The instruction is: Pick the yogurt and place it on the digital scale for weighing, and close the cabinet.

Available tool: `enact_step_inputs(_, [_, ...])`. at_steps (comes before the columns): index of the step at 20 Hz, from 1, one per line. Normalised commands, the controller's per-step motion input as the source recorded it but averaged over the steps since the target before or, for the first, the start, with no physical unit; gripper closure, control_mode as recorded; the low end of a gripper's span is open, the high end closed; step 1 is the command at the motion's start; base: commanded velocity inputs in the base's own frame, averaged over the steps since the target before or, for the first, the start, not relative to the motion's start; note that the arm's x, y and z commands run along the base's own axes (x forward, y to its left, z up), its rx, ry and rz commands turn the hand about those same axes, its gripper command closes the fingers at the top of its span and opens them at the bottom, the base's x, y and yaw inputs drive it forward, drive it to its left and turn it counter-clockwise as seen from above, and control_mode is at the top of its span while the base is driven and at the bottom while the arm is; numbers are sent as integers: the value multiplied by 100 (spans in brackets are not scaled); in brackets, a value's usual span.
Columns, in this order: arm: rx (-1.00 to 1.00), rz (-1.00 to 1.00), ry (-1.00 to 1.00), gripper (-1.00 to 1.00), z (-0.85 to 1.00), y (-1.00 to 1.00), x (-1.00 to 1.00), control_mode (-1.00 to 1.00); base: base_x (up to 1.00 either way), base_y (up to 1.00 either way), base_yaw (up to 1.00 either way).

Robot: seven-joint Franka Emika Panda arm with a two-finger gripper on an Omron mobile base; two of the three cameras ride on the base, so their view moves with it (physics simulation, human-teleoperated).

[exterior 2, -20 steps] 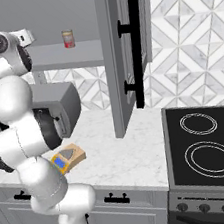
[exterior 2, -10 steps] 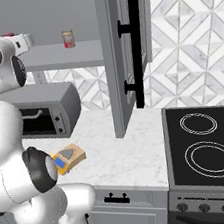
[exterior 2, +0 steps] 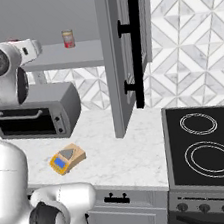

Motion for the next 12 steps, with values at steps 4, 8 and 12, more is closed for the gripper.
enact_step_inputs(4, [0, 45, 0, 100, -75, -28, -94, -100, 0, 0, 0])
enact_step_inputs(8, [0, 46, 0, 100, -91, -3, -50, -100, 0, 0, 0])
enact_step_inputs(12, [0, 39, 0, 100, -90, 0, -15, -100, 0, 0, 0])
